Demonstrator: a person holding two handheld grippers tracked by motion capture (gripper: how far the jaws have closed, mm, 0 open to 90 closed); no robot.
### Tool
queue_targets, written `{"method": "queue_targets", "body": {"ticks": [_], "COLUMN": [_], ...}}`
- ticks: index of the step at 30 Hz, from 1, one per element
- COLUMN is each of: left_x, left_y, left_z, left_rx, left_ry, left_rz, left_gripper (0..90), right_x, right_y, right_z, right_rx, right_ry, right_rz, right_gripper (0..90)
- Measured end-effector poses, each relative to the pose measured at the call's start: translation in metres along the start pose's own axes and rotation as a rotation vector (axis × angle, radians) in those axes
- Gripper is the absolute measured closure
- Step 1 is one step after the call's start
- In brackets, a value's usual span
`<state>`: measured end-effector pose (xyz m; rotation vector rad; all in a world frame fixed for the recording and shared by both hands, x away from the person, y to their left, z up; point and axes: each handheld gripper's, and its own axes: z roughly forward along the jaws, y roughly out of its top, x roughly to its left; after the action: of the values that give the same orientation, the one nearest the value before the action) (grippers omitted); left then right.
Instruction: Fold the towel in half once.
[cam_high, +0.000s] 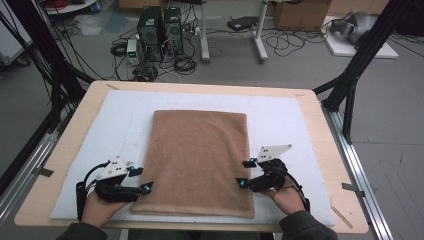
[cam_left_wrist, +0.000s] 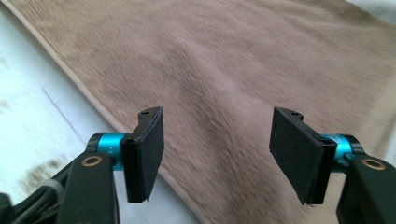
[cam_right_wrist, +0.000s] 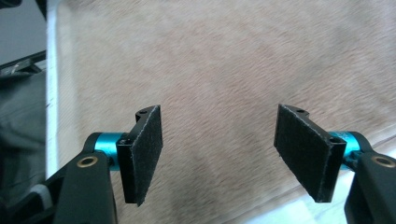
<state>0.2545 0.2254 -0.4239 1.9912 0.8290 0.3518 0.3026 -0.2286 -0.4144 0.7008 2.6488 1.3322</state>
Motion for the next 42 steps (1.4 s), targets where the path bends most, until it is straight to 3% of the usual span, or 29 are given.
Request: {"method": "queue_targets", "body": {"ticks": [3,10,14,19,34,42], "left_x": [0.006,0.018,0.021,0.026,0.043,0.052], "left_y": [0.009,0.023,0.031,0.039,0.061,0.077], "left_z": [0.003,0.010,0.010,0.010,0.012,0.017], "left_rx": [-0.020,-0.019,-0.036,-0.017,-0.030,-0.016], "left_ry": [0.020,0.043,0.062,0.058,0.074,0.082], "left_rz": [-0.017,-0.008,0.007,0.021,0.010,0.029], "left_gripper": [32.6,32.1,32.7,32.7,31.0,31.0], "right_x": [-0.007,-0.019,-0.024,-0.029,-0.038,-0.046], "right_y": [0.006,0.015,0.020,0.022,0.040,0.051], "right_z": [-0.001,0.000,-0.002,-0.005,-0.010,-0.009], "right_rx": [-0.007,-0.019,-0.026,-0.028,-0.033,-0.019], "right_ry": [-0.029,-0.060,-0.057,-0.059,-0.074,-0.087], "right_rz": [0.006,0.013,0.004,0.009,-0.007,-0.023], "right_gripper": [30.3,26.8,26.1,25.8,22.9,22.2]}}
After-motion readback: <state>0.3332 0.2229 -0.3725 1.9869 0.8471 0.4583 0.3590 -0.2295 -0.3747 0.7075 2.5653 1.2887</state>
